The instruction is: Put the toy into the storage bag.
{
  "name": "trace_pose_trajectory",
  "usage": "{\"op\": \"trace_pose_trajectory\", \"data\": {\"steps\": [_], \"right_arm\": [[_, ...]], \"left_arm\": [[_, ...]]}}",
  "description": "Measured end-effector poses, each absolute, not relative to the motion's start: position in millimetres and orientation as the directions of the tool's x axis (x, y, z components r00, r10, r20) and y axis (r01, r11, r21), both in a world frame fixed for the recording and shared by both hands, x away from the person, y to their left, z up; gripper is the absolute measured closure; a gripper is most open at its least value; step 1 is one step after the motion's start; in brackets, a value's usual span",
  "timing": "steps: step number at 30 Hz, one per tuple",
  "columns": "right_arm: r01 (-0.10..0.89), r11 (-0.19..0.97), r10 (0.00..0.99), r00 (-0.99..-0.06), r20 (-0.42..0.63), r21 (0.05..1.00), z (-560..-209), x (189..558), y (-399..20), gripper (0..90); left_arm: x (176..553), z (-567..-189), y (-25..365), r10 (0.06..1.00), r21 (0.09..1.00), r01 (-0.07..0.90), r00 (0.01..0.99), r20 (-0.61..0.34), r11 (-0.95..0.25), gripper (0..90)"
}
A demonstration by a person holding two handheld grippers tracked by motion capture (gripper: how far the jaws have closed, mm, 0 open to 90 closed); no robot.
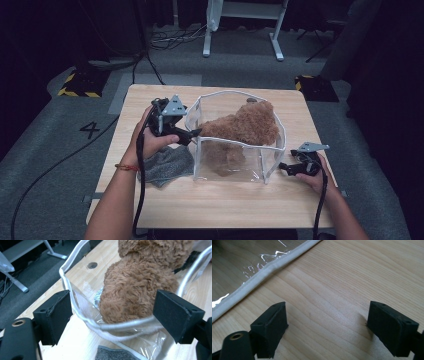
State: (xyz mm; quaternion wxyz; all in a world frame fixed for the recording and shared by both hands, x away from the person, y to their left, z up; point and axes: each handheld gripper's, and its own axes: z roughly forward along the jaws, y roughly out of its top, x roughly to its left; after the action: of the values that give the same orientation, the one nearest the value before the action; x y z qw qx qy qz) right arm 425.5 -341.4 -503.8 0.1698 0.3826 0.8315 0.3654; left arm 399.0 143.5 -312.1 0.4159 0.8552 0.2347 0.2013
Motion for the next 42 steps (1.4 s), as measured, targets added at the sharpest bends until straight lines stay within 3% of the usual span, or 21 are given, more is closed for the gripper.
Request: {"op": "trace_pose_trajectory", "data": {"steps": [20, 42], "right_arm": [[0.513, 0.440, 0.761, -0.649, -0.003, 0.737, -503.8, 425.5, -341.3, 16.2], [0.515, 0.439, 0.763, -0.647, -0.002, 0.737, -503.8, 424.3, -342.2, 16.3]], "left_arm": [[362.4, -352.9, 178.4, 0.645, 0.798, 0.271, 0.742, 0.183, -0.538, 15.5], [334.4, -442.6, 228.4, 0.753, 0.721, 0.443, 0.637, 0.164, -0.532, 15.7]]}}
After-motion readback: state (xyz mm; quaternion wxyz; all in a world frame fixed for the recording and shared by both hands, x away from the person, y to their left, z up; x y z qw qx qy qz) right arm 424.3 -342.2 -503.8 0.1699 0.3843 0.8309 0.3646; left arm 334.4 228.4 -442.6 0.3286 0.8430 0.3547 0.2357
